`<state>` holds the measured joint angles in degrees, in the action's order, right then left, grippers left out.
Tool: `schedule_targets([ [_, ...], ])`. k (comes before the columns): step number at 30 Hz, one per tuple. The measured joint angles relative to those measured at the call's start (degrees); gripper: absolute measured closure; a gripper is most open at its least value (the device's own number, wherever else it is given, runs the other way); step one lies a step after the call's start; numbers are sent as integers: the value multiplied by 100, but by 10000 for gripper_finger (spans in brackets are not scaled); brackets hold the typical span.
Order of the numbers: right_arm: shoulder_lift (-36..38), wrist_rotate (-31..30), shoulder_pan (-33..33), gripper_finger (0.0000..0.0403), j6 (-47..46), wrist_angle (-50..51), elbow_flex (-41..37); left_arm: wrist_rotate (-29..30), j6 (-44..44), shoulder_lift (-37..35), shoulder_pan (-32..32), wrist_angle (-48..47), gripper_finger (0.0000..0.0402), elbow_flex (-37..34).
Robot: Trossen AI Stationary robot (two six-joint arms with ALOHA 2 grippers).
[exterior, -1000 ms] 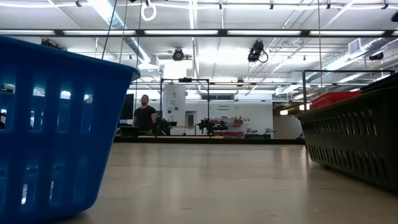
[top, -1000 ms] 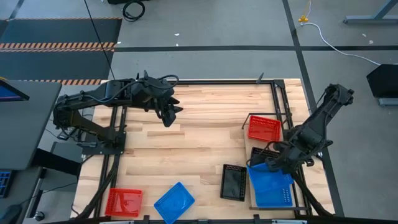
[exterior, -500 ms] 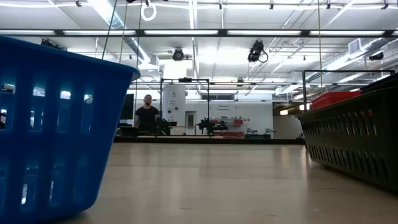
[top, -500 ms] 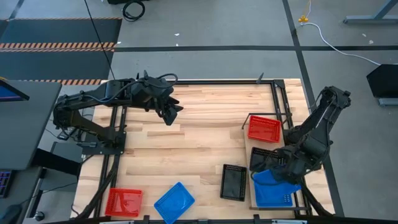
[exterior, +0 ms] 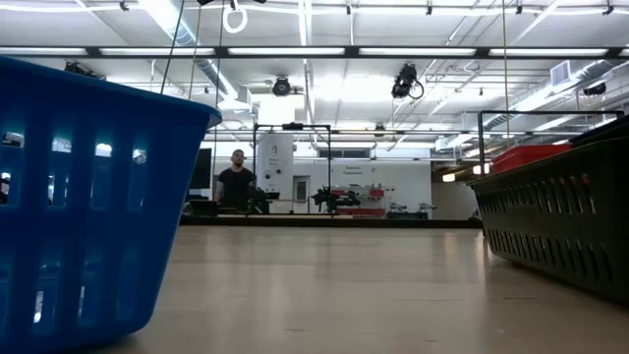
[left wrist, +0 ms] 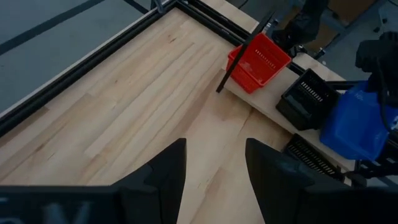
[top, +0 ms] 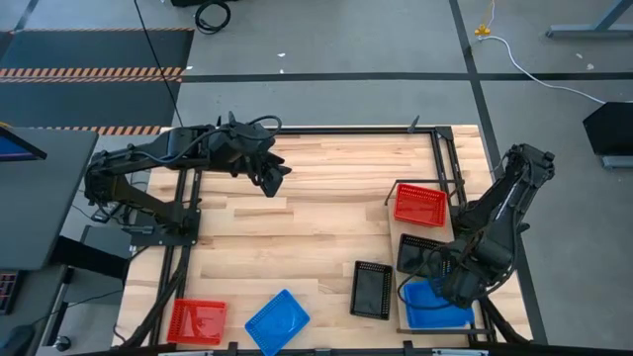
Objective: Stack baskets on shelf by color
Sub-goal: Stack the top blue bin on top of the blue bin on the shelf, then stack the black bin on top of the black bin on the shelf
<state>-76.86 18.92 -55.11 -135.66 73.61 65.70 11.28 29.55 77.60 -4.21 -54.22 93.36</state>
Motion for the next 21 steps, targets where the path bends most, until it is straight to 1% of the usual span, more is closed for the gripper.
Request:
schedule_targets([
  [7, -417, -320, 0, 292, 88, 607, 627, 4, -18, 0, 0, 0, 230, 0],
  [13, -582, -564, 4, 256, 240, 607, 762, 5, -66, 2, 0, -2, 230, 0],
  [17, -454, -1277, 110, 246, 652, 593, 782, -37, -197, 2, 41, -68, 230, 0],
  [21, -216, -2589, 319, 246, 1133, 584, 973, -208, -267, 2, 203, -612, 230, 0],
])
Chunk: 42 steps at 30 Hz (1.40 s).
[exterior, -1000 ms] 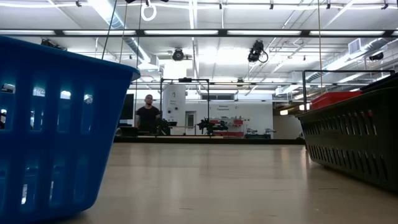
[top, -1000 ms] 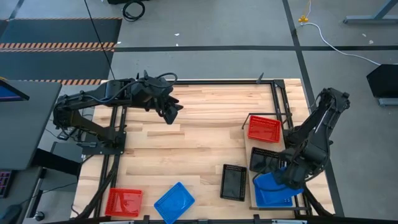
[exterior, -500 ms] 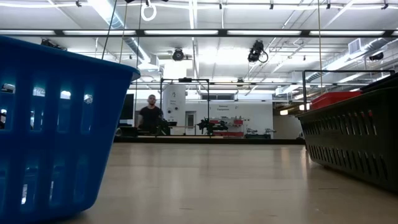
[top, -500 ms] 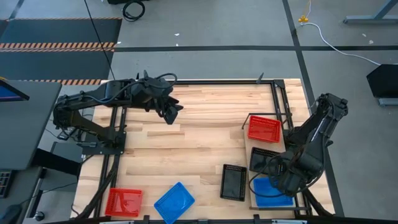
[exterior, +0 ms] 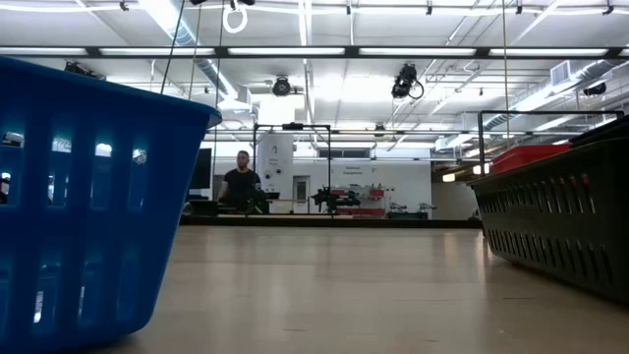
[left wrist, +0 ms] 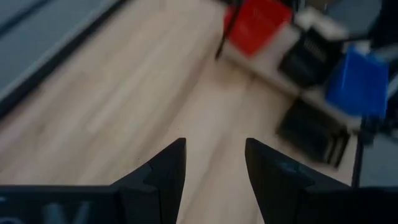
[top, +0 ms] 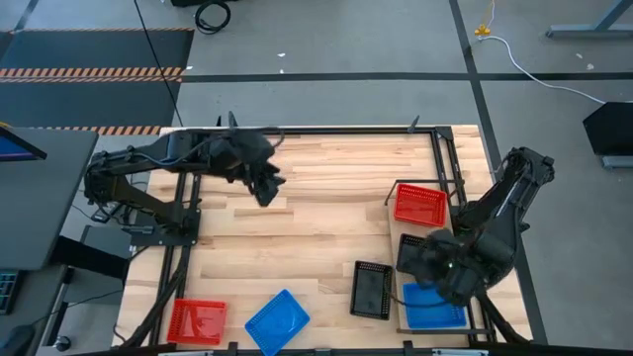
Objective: Stack baskets on shelf by color
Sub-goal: Stack the black bin on top of the black bin on the shelf
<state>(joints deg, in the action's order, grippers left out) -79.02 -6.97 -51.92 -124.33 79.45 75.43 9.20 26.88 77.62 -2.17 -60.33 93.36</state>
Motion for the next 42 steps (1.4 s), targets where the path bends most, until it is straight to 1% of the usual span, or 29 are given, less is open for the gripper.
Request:
schedule_targets([
  [2, 96, -542, 133, 246, 269, -10, 69, -28, 97, 0, 105, -431, 230, 0],
  [4, 151, -839, 322, 246, 706, -5, 102, -20, 252, 0, 209, -896, 230, 0],
  [6, 147, -897, 576, 246, 1391, -57, 119, 1, 564, 0, 298, -1381, 230, 0],
  [9, 59, -840, 1085, 246, 2926, -499, 119, 20, 1049, 0, 455, -1847, 230, 0],
  [12, -114, -515, 1734, 247, 4723, -1154, 119, 107, 1454, 0, 675, -1915, 230, 0],
  [16, -499, 15, 2596, 247, 6722, -1252, 119, 172, 1990, 0, 1026, -1906, 230, 0],
  [19, -819, 365, 3083, 247, 8044, -1309, 119, 220, 2420, 0, 1321, -1852, 230, 0],
  [22, -1185, 801, 3385, 247, 9062, -1585, 117, 439, 2873, 0, 1646, -1756, 230, -1],
  [25, -1538, 1264, 3541, 247, 9726, -1953, 117, 730, 3369, 0, 1938, -1716, 230, 0],
  [29, -1979, 1482, 3615, 247, 10354, -2147, 115, 1008, 3888, 0, 2229, -1677, 230, -2],
  [32, -2246, 1797, 3684, 247, 10749, -2191, 115, 1216, 4200, 0, 2367, -1584, 230, -2],
  [37, -2416, 2062, 3773, 247, 10931, -2377, 108, 1415, 4454, 0, 2504, -1465, 230, 0],
  [42, -2497, 2174, 3878, 247, 10771, -2727, 108, 1430, 4451, 0, 2532, -1455, 230, -2],
])
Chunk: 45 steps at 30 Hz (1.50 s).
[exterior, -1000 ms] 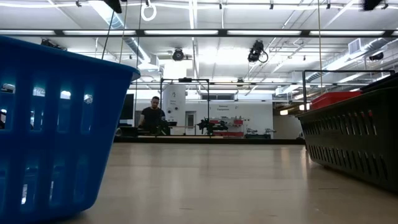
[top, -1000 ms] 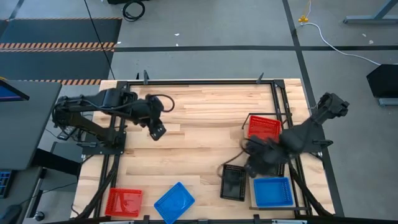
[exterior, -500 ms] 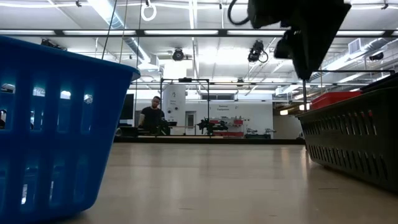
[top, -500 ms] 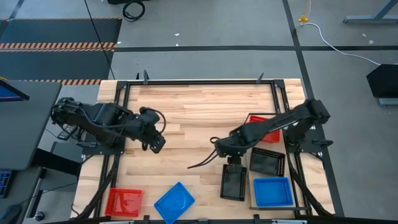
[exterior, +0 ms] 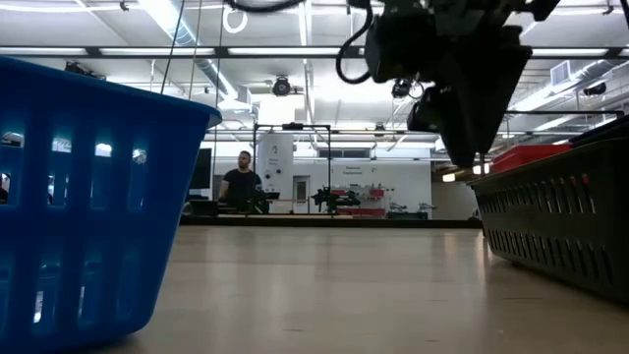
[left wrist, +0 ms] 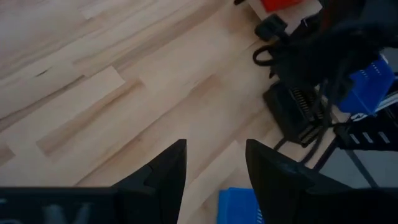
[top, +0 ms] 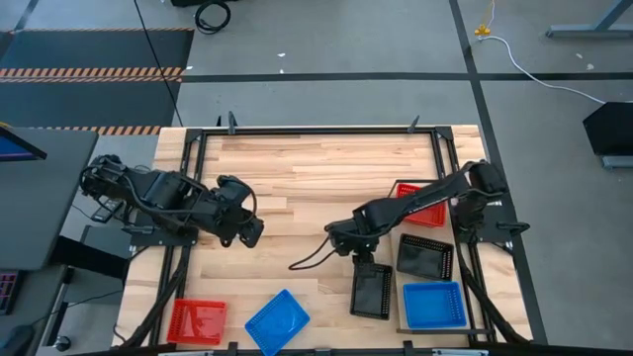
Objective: Stack baskets on shelf by color
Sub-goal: Stack the black bin on top of the black bin on the shelf
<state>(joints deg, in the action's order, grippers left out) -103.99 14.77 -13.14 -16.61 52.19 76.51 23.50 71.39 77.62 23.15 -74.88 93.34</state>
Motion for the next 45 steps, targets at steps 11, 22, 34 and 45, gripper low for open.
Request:
schedule_targets([
  [11, -774, 372, 13, 247, -123, 19, -2, 161, -380, 0, -35, 4, 230, 0],
  [22, -960, 52, 254, 368, -141, -11, -2, 223, -1110, 0, -309, -10, 230, 0],
  [34, 412, 371, 1132, 396, -1651, 624, -2, 336, -2590, 0, -1031, 63, 230, 0],
  [45, 2769, 179, 1172, 396, -5415, 2862, 0, 524, -4223, 0, -1805, 1060, 230, 0],
])
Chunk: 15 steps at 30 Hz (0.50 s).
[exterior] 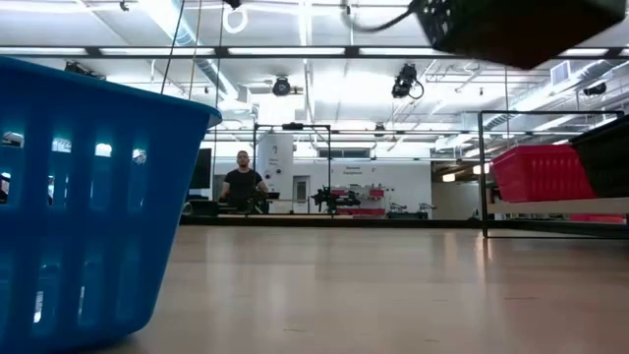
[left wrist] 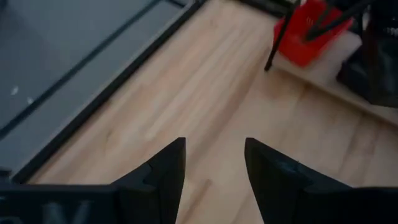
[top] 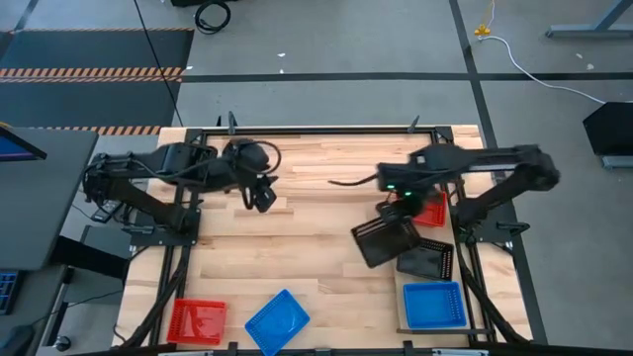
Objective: Stack baskets on shelf by color
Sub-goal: Stack the black bin on top of the black bin on the shelf
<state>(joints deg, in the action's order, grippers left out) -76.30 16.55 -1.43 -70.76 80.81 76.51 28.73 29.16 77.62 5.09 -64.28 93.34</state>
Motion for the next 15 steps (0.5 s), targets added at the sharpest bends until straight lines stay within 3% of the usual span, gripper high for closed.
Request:
schedule_targets([
  [6, 772, -465, -781, 397, -2064, 981, 0, -244, -703, 0, -345, 791, 230, 0],
  [9, 1052, -641, -1279, 397, -2949, 890, -233, -498, -1003, 0, -480, 986, 230, 0],
  [15, 1234, -412, -2156, 397, -4429, 931, -854, -736, -1340, 0, -641, 992, 230, 0],
])
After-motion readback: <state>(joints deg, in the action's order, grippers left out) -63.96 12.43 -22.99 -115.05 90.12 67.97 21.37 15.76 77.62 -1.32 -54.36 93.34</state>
